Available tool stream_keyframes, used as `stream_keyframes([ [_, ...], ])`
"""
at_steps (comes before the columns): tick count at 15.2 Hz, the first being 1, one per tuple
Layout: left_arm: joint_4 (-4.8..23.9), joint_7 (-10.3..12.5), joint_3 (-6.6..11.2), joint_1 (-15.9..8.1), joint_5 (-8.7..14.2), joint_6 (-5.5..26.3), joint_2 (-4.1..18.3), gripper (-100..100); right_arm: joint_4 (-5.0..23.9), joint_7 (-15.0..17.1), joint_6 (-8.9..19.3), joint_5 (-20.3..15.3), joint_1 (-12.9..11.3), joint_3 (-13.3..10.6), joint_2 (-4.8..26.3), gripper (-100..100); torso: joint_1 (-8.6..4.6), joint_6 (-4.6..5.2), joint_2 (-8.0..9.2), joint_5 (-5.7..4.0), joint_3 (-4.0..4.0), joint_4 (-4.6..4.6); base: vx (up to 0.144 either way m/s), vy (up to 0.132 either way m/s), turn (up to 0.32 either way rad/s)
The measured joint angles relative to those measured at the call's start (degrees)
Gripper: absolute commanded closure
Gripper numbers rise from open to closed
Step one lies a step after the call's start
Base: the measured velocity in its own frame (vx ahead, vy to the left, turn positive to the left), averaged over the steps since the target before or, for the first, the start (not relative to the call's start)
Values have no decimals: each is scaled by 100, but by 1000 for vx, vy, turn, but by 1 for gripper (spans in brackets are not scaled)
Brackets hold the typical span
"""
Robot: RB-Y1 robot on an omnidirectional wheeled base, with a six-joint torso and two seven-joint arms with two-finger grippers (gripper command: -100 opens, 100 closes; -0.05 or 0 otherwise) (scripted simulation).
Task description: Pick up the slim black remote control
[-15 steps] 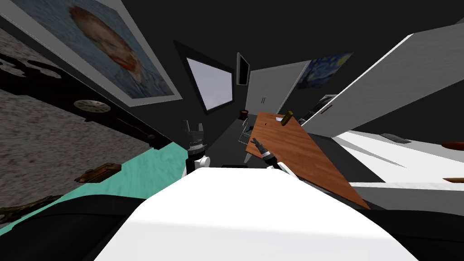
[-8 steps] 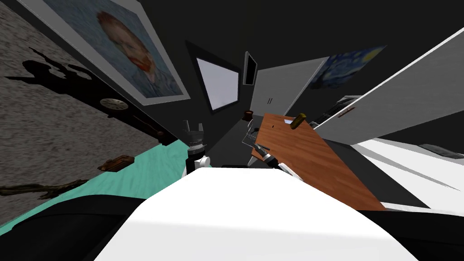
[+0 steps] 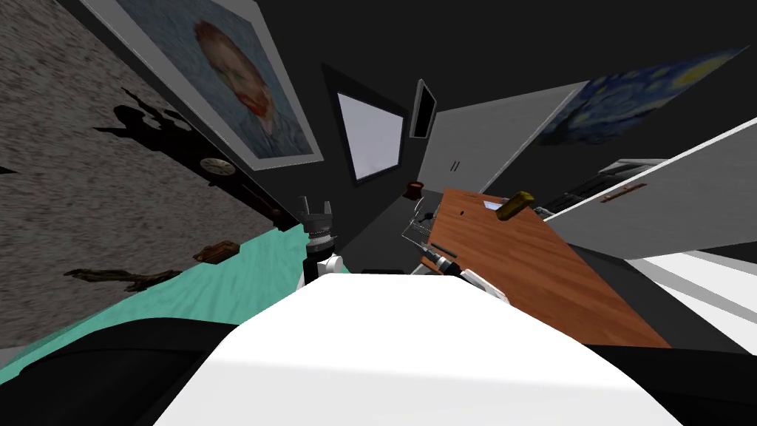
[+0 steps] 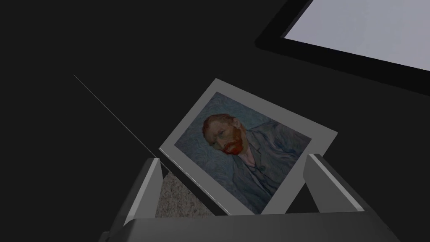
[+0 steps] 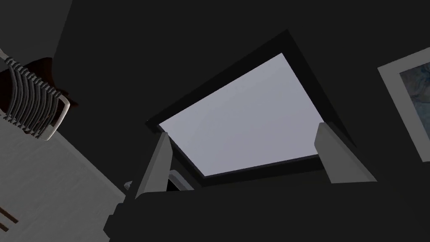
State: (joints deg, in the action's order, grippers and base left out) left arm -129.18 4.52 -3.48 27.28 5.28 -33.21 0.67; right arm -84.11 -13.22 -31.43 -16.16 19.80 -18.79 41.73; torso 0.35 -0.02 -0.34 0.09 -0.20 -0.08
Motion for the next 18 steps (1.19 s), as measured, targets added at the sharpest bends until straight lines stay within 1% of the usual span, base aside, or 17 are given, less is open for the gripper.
stream_keyframes([
  [3,0,0,0,0,0,0,0,0,313,-84,-72,-97,-6,-116,280,-100,-8,1,8,-1,4,1,83,43,125],
  [4,0,0,1,0,0,0,0,0,395,-102,-76,-117,-21,-143,327,-100,-12,3,13,-2,7,2,85,30,141],
  [6,0,0,0,0,0,0,0,0,496,-102,-31,-195,-92,-268,565,-100,-14,-1,9,-3,5,2,80,27,118],
  [8,0,0,1,0,0,0,0,0,712,-136,-81,-226,-133,-307,598,-100,-17,5,23,-4,12,4,52,26,52],
  [10,0,0,0,0,0,0,0,0,837,-202,-117,-295,-100,-386,776,-100,-13,0,17,-3,10,4,81,29,129],
  [12,0,0,1,0,0,0,0,0,1070,-234,-176,-326,-169,-433,812,-100,-18,4,23,-4,13,4,54,18,53],
  [14,0,0,0,0,0,0,0,0,1329,-296,-230,-405,-205,-537,942,-100,-14,1,18,-3,10,4,96,35,179],
  [15,0,0,0,0,0,0,0,0,1406,-315,-239,-448,-203,-601,1100,-100,-12,-1,10,-1,6,3,115,29,170],
  [16,0,0,0,0,0,0,0,0,1517,-338,-259,-489,-219,-657,1190,-100,-13,0,5,-2,3,1,88,12,61],
  [18,0,0,1,0,0,0,1,0,1806,-387,-301,-569,-301,-774,1279,-100,-18,0,8,-3,4,2,94,12,146],
])
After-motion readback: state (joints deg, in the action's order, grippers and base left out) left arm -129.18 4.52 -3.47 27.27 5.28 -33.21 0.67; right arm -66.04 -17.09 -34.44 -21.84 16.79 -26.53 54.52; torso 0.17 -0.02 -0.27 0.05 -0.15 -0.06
